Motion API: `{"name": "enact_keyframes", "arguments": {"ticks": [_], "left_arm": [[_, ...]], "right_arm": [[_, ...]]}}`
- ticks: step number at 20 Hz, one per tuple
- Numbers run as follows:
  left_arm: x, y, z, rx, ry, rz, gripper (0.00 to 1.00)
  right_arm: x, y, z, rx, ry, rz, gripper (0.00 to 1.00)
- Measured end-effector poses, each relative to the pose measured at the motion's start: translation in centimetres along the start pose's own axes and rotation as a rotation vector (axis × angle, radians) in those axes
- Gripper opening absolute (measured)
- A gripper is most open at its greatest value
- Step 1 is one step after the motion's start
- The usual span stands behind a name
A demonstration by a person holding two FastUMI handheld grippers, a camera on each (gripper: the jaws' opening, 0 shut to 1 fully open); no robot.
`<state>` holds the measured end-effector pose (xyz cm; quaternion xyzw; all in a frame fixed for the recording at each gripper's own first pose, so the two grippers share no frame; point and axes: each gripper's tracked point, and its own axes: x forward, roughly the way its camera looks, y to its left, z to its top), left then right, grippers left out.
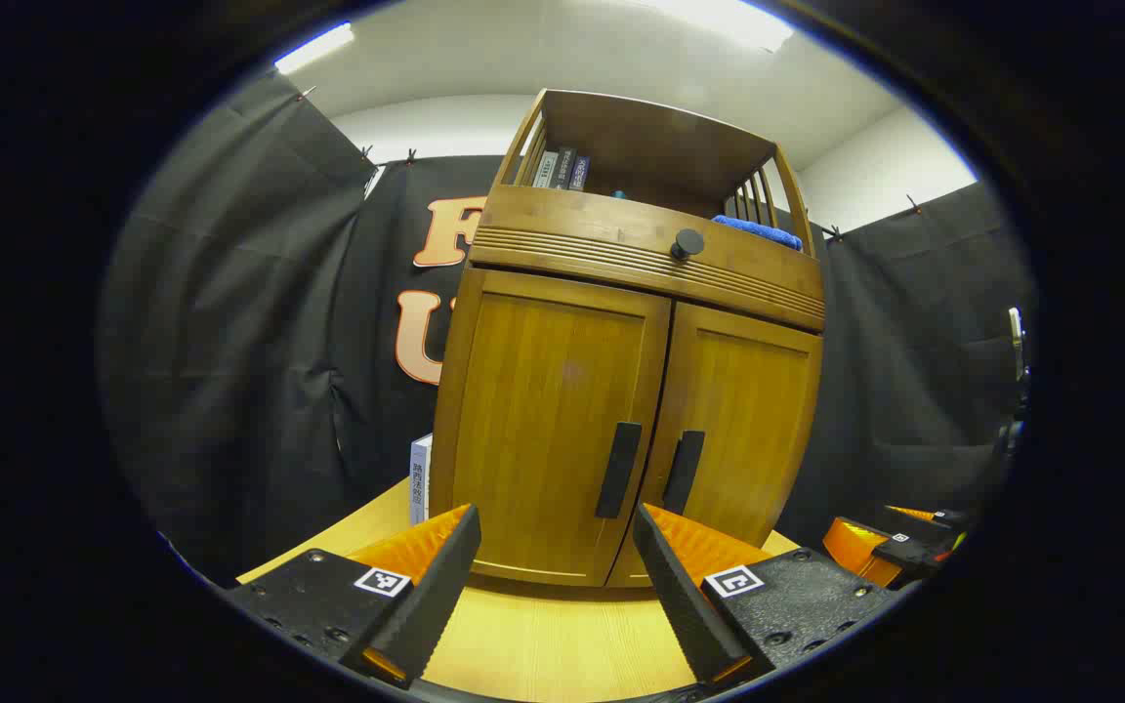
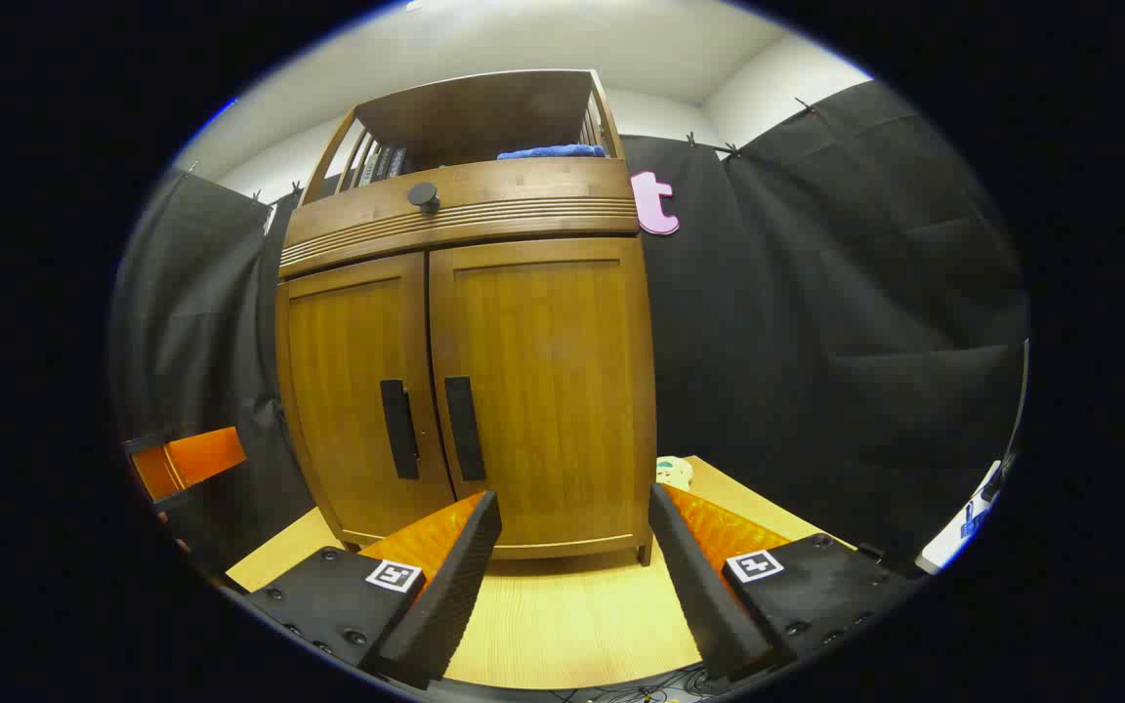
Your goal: Open the right door of the double-door shoe cabinet with the right hand, and open the left door with the left hand.
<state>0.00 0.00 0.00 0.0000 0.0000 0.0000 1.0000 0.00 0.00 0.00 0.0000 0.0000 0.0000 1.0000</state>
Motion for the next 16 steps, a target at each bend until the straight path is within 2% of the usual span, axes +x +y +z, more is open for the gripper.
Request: {"name": "enact_keyframes", "arguments": {"ticks": [5,6,7,16], "left_arm": [[0.02,-0.02,0.04,0.002,0.002,-0.003,0.92],[-0.02,-0.03,0.18,0.007,-0.005,-0.005,0.95],[0.04,-0.01,0.14,0.012,-0.012,-0.006,0.92],[-0.02,-0.10,0.12,0.014,-0.021,-0.017,0.92]], "right_arm": [[-0.07,-0.39,0.23,-0.009,0.005,-0.003,0.98],[-0.09,-0.25,0.21,-0.004,0.008,0.001,0.98],[-0.18,-0.45,0.14,-0.003,0.010,-0.004,0.98],[-0.82,-0.69,0.45,-0.013,0.003,-0.029,0.98]]}}
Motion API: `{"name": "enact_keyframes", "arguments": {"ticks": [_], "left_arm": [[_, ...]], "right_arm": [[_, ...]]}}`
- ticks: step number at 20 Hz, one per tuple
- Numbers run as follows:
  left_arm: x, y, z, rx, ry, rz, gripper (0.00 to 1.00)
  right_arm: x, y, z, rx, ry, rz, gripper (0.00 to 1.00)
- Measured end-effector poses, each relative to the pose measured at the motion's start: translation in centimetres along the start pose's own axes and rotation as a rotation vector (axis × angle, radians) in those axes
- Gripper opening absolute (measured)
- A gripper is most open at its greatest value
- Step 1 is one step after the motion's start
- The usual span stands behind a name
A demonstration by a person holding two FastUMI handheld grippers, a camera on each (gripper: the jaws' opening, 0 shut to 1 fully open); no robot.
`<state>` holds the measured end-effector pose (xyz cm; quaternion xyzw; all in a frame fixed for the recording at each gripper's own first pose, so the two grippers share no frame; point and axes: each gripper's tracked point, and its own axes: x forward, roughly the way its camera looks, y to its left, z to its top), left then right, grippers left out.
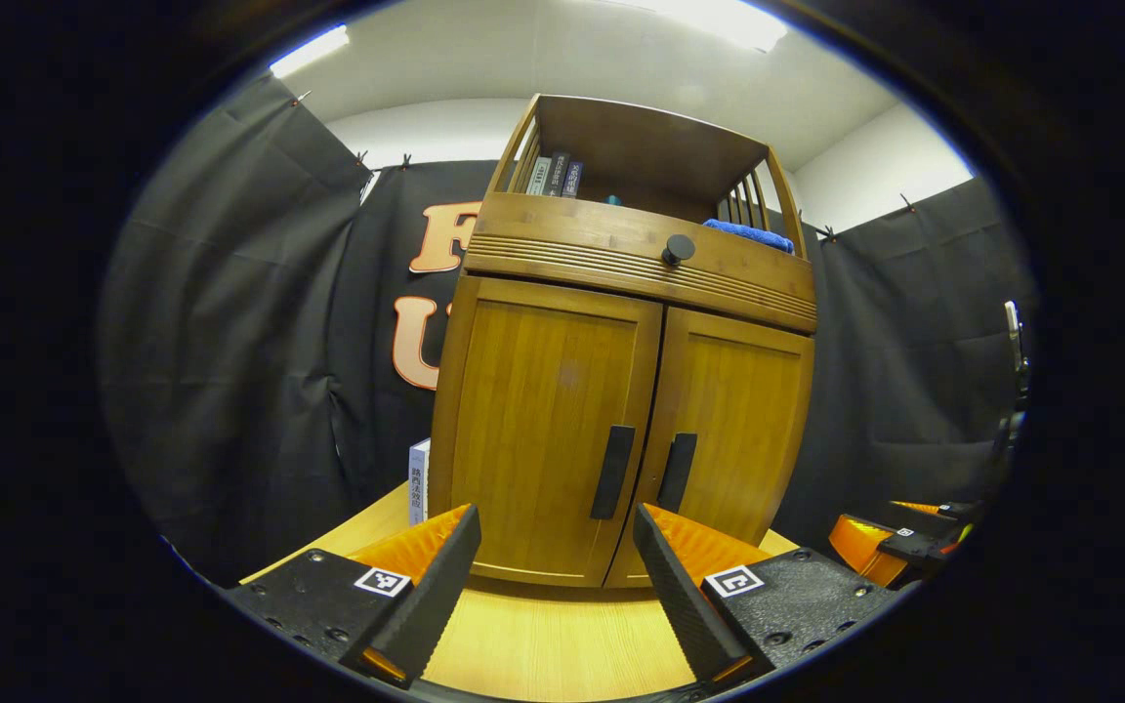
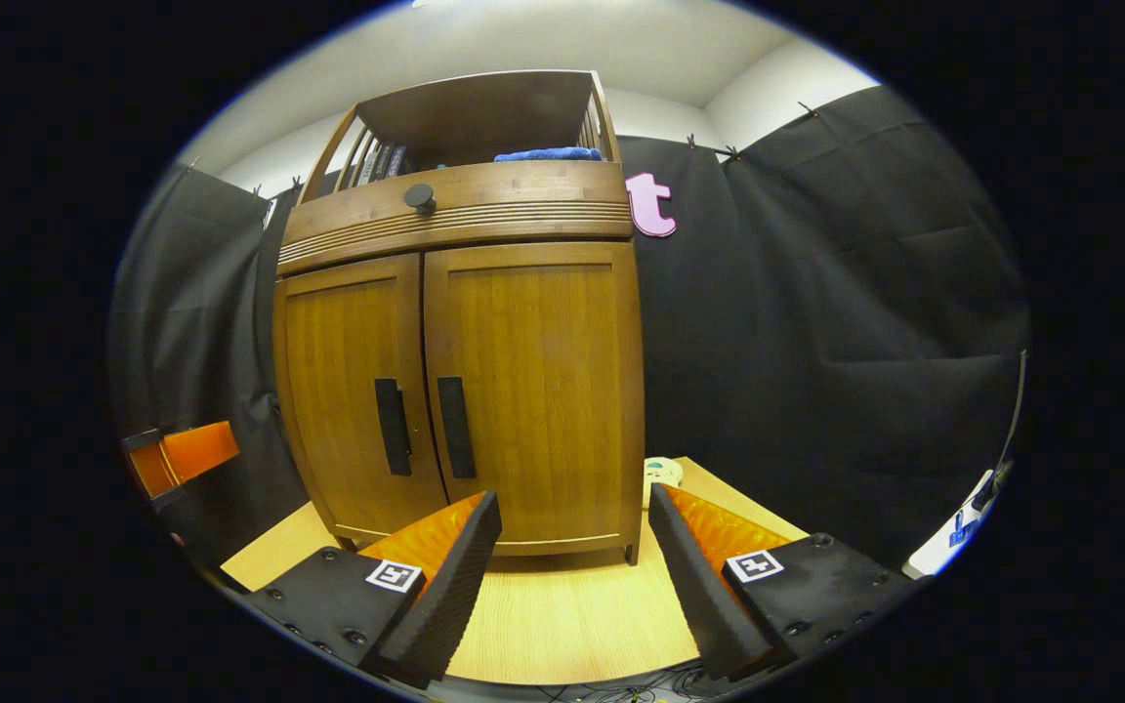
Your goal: Open the right door of the double-door shoe cabinet with the right hand, and open the left door with the left hand.
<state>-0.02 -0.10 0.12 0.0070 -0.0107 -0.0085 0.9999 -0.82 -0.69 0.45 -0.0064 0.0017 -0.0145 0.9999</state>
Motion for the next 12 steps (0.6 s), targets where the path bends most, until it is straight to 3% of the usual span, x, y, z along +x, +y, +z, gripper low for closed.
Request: {"name": "enact_keyframes", "arguments": {"ticks": [12], "left_arm": [[-0.2,-0.1,-0.1,0.010,-0.007,-0.001,0.92]], "right_arm": [[0.8,2.4,-0.3,-0.011,0.021,0.028,0.98]]}}
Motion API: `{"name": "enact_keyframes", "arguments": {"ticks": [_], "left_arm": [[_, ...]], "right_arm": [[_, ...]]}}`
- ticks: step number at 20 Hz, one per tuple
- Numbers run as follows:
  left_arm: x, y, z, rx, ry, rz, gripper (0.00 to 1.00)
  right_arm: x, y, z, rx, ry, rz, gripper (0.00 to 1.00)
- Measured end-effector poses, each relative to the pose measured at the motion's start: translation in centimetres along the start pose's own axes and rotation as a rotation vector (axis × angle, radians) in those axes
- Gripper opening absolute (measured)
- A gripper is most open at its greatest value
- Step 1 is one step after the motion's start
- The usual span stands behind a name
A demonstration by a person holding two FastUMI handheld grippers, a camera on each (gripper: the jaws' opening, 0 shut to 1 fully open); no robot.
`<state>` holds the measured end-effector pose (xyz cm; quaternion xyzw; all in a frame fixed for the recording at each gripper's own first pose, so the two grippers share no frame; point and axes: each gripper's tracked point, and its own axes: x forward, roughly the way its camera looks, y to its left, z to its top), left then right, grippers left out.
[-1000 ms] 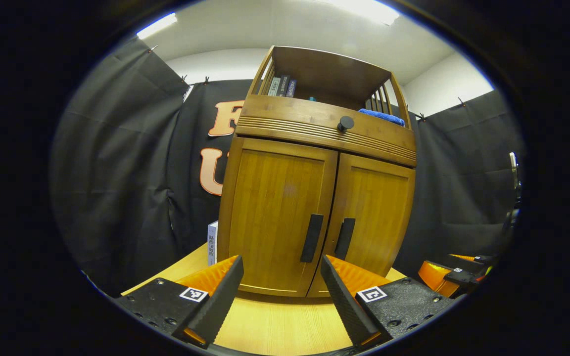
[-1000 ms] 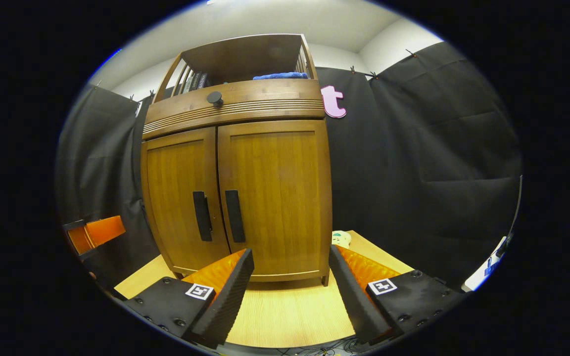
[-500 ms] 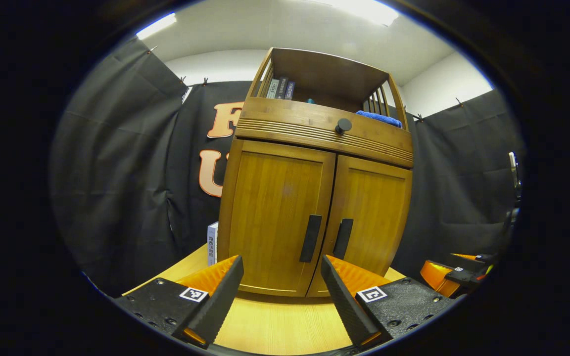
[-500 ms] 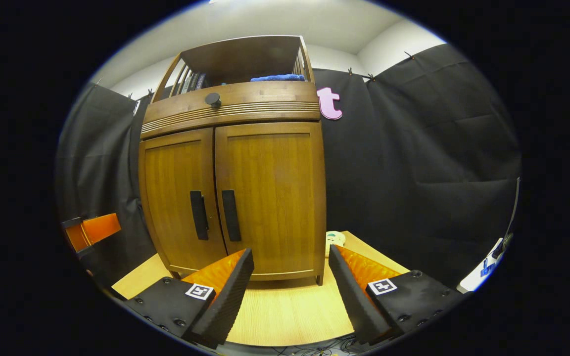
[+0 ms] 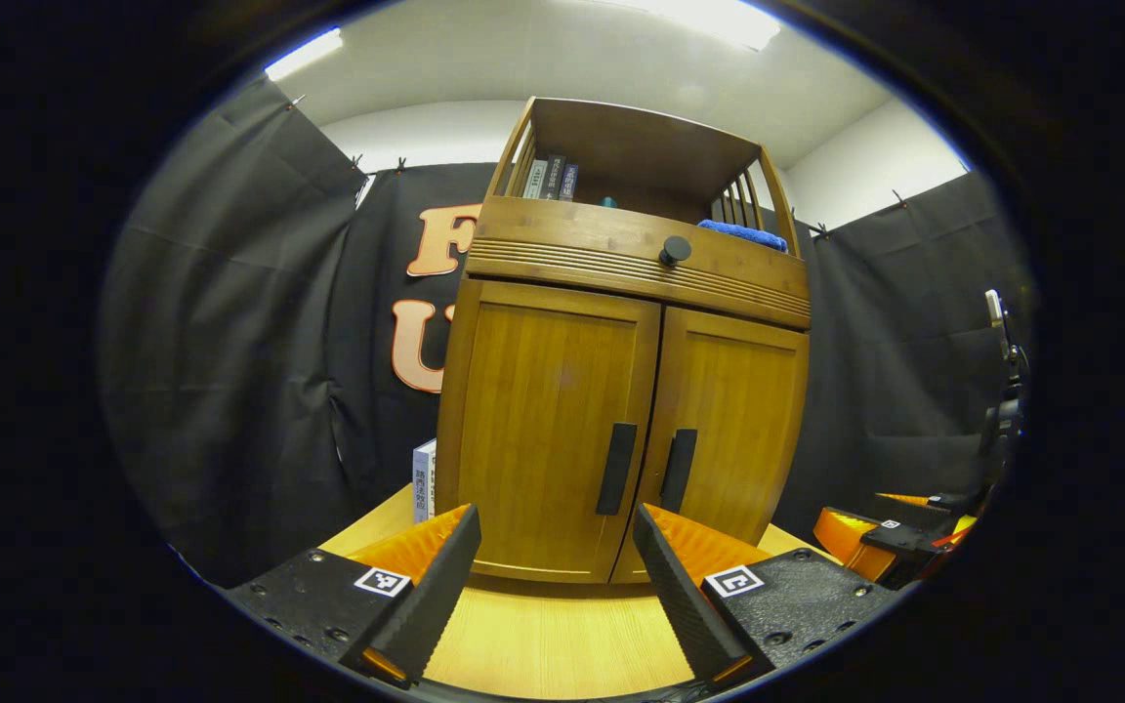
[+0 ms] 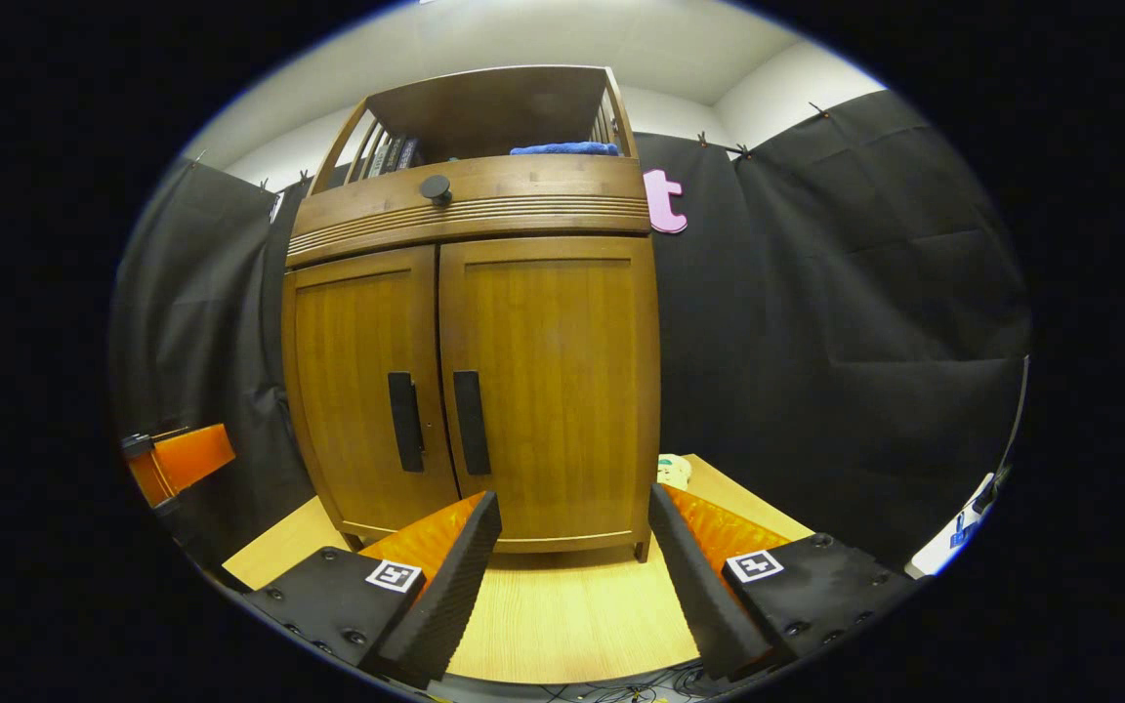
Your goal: Open the right door of the double-door shoe cabinet with the right hand, and open the left door with the left hand.
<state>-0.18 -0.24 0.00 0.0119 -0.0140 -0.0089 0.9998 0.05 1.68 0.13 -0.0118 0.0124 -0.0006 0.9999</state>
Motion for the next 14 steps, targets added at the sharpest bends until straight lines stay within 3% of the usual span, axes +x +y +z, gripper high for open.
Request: {"name": "enact_keyframes", "arguments": {"ticks": [14], "left_arm": [[-0.1,0.3,-0.2,-0.008,0.029,0.039,0.92]], "right_arm": [[6.5,5.5,0.1,-0.015,0.022,0.094,0.98]]}}
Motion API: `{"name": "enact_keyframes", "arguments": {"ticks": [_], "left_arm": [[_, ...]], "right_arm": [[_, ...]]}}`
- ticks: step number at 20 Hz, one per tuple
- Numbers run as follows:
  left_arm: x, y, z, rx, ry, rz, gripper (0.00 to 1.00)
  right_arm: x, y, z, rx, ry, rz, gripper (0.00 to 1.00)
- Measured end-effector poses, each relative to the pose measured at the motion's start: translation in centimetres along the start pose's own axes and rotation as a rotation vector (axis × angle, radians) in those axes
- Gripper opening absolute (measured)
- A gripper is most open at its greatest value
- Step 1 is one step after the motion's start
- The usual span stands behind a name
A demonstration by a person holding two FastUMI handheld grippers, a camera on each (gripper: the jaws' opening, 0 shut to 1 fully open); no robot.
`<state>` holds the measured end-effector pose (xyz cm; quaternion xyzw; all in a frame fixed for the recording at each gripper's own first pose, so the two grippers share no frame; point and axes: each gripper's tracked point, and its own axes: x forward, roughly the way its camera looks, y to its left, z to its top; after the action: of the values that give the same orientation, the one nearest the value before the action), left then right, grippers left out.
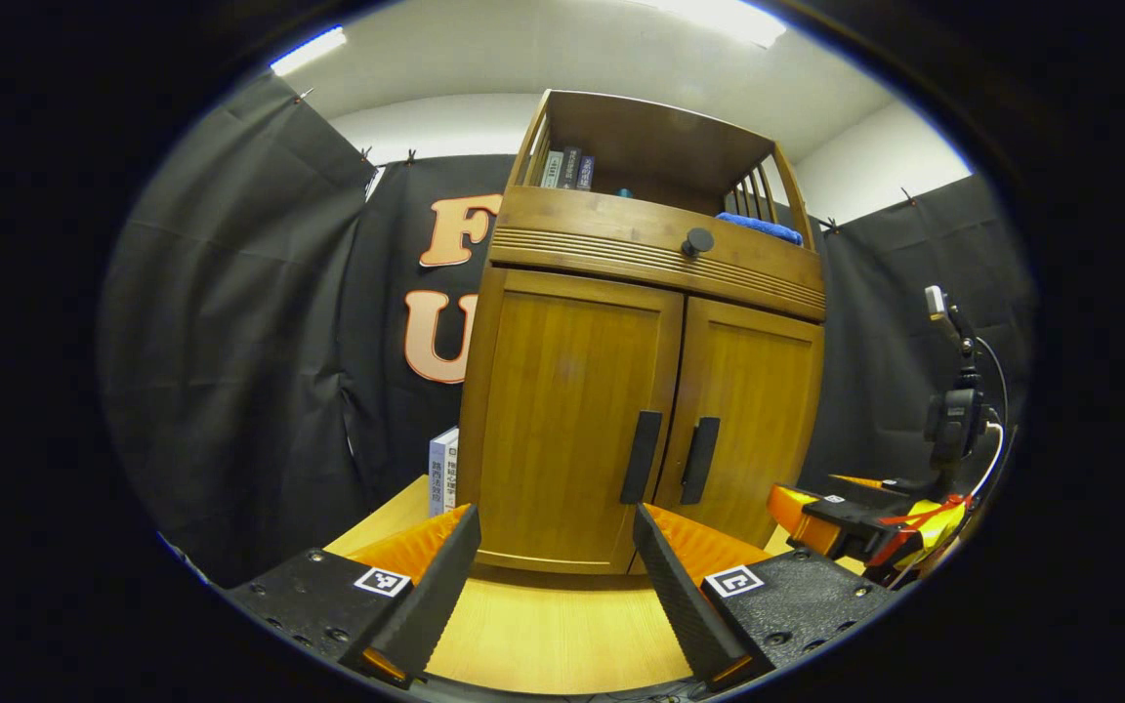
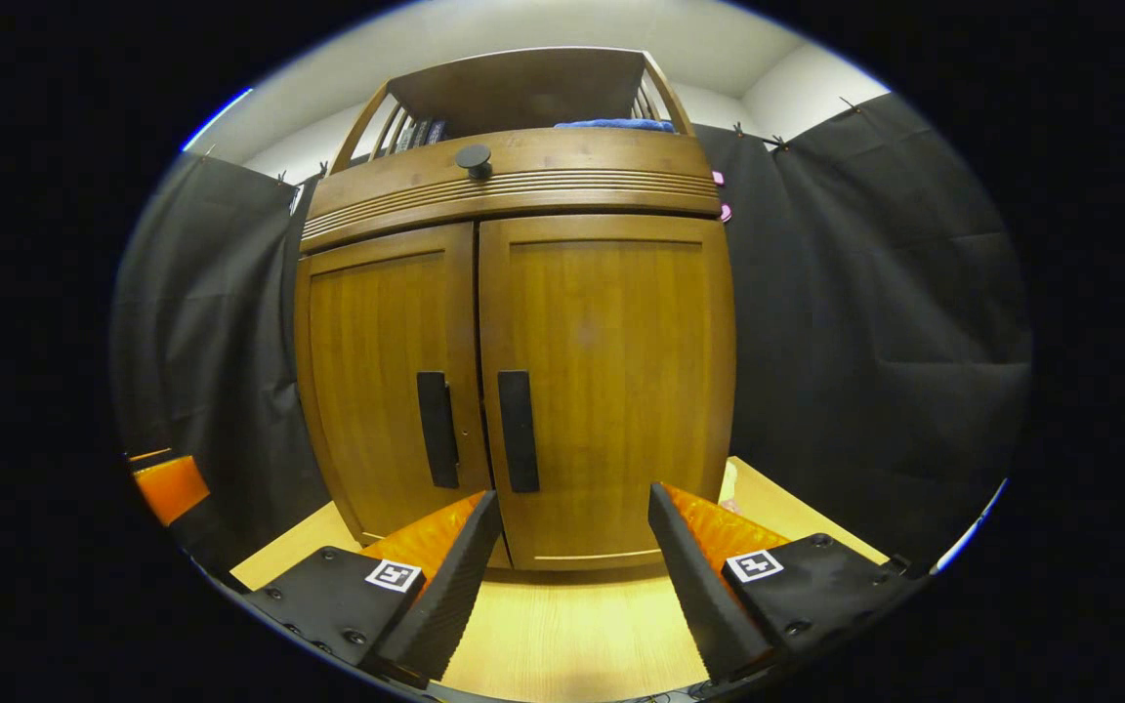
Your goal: Open the right door of the double-door shoe cabinet with the right hand, and open the left door with the left hand.
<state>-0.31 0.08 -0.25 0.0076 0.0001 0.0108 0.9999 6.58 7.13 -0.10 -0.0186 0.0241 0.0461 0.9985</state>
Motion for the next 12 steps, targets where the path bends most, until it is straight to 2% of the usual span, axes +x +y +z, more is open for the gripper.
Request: {"name": "enact_keyframes", "arguments": {"ticks": [2,3,5,7,8,9,12], "left_arm": [[0.0,0.2,0.0,-0.003,0.001,0.015,0.95],[0.0,0.2,-0.1,-0.003,0.002,0.023,0.95],[-0.1,0.4,-0.2,-0.002,0.001,0.039,0.92],[0.0,0.8,-0.4,-0.005,0.004,0.052,0.92],[0.1,1.1,-0.4,-0.007,0.005,0.057,0.92],[0.1,1.4,-0.4,-0.008,0.008,0.063,0.92],[0.5,2.0,-0.6,-0.012,0.013,0.079,0.98]], "right_arm": [[1.3,0.7,0.0,-0.010,0.006,0.011,1.00],[2.0,1.1,0.0,-0.014,0.008,0.017,0.98],[3.4,1.6,0.1,-0.022,0.010,0.020,1.00],[5.2,2.1,0.1,-0.020,0.019,0.020,0.98],[5.9,2.4,0.3,-0.014,0.019,0.023,0.94],[6.7,2.7,0.4,-0.006,0.019,0.028,0.98],[8.9,3.3,0.8,-0.004,0.018,0.036,0.98]]}}
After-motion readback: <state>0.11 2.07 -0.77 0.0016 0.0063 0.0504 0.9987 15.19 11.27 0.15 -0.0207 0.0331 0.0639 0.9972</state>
